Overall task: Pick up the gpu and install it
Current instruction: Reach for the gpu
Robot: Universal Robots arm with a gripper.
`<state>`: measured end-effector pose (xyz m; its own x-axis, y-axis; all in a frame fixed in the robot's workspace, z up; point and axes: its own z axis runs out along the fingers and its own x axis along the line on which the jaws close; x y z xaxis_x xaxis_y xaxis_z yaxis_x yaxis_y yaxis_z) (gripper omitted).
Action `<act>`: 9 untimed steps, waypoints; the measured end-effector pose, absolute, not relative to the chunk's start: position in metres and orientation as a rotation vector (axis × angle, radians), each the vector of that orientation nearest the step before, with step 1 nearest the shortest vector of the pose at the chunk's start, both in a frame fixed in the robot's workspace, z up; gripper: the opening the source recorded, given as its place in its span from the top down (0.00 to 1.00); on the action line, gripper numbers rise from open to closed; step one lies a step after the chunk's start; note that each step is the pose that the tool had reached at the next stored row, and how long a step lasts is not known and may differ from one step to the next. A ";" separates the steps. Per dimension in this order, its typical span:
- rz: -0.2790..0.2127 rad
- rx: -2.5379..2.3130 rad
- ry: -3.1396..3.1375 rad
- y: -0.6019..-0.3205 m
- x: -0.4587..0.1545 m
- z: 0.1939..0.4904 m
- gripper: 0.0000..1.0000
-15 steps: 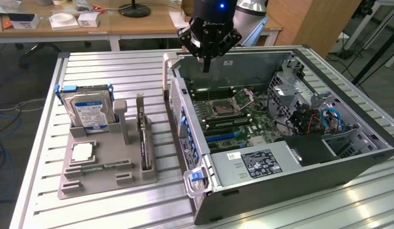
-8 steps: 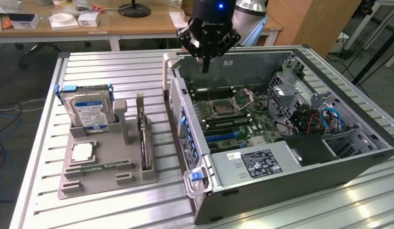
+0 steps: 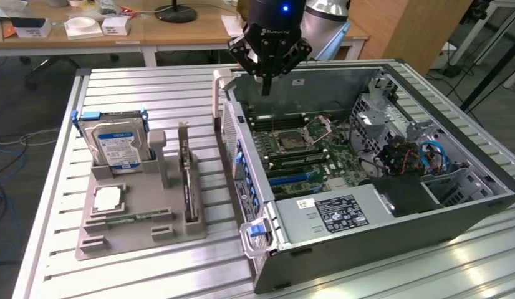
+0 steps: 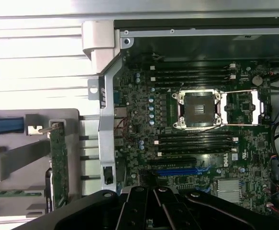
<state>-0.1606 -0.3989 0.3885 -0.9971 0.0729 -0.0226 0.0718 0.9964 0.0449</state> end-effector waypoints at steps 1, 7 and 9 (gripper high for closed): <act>0.069 0.113 3.115 -0.399 -0.162 0.388 0.89; 0.069 0.113 3.115 -0.399 -0.169 0.387 0.89; 0.069 0.113 3.115 -0.399 -0.171 0.387 0.89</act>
<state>-0.1709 -0.3989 0.3872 -0.9971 0.0728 -0.0218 0.0718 0.9964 0.0449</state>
